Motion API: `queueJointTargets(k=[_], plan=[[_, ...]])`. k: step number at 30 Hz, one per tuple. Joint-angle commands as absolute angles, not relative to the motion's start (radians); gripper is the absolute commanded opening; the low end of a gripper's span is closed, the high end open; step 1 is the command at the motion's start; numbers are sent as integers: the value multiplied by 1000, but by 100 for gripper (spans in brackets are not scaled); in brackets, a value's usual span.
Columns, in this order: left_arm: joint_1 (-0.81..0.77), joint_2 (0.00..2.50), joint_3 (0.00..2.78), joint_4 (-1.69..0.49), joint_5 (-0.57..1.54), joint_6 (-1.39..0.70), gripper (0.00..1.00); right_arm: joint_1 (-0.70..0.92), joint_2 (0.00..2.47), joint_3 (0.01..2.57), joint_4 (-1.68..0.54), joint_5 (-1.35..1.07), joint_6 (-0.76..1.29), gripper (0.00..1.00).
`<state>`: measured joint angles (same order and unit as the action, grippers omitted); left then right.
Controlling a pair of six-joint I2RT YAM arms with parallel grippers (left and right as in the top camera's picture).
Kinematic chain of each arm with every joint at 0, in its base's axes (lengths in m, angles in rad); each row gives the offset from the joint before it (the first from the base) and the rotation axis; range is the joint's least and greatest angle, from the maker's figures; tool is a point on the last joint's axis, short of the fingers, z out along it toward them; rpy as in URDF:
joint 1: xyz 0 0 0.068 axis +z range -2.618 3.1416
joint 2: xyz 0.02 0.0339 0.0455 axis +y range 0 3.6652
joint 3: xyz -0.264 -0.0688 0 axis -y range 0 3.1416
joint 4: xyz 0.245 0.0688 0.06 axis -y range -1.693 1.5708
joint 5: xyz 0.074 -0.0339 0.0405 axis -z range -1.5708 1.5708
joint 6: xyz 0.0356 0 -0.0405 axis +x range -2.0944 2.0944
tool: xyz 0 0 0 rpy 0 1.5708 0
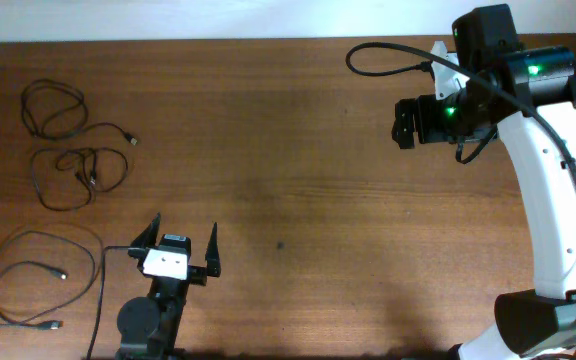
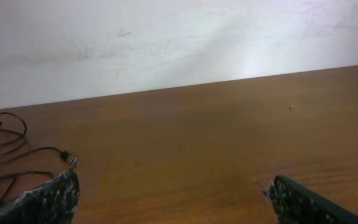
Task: Untangle cables
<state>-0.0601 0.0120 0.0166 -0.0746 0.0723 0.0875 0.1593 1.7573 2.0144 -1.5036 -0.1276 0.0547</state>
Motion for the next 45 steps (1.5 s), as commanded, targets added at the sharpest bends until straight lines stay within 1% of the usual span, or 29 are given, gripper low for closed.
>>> queueJointTargets(k=[1,8,11,16,19,20,23,25,26,28,30,32,34,35,36,37,39,41,43,45], plan=[[-63,5,8,-73,85,80,99,155,1757,2018,-1501,-75,59,98],[-63,5,8,-73,85,80,99,155,1744,2018,-1542,-76,85,99],[-63,5,8,-73,85,80,99,155,1683,2018,-1563,-54,83,99],[-63,5,8,-73,85,80,99,155,1458,2011,-1572,-28,86,98],[-63,5,8,-73,85,80,99,156,1304,1954,-1579,-17,86,98],[-63,5,8,-73,85,80,99,156,1235,1913,-1578,-6,88,98],[-63,5,8,-73,85,80,99,156,963,1702,-1546,68,219,99],[-63,5,8,-73,85,80,99,156,763,1512,-1388,88,214,98],[-63,5,8,-73,85,80,98,143,649,1386,-1264,89,164,98],[-63,5,8,-73,85,80,99,44,456,1113,-975,-12,23,98],[-63,5,8,-73,86,80,99,-46,337,904,-742,-121,-22,99],[-63,5,8,-73,85,80,99,-133,220,659,-459,-228,-22,98],[-63,5,8,-73,86,80,98,-164,137,433,-192,-271,-18,98],[-63,5,8,-73,85,80,99,-164,110,353,-112,-268,-18,98],[-63,5,8,-73,85,80,99,-164,91,291,-61,-245,-9,99],[-63,5,8,-73,85,80,98,-164,70,221,-15,-189,60,98],[-63,5,8,-73,85,80,99,-164,28,120,8,-113,167,99],[-63,5,8,-73,85,80,99,-164,2,73,17,-104,173,99],[-63,5,8,-73,85,80,99,-164,3,28,24,-65,251,98],[-63,5,8,-73,86,80,99,-164,3,6,14,-60,248,99]])
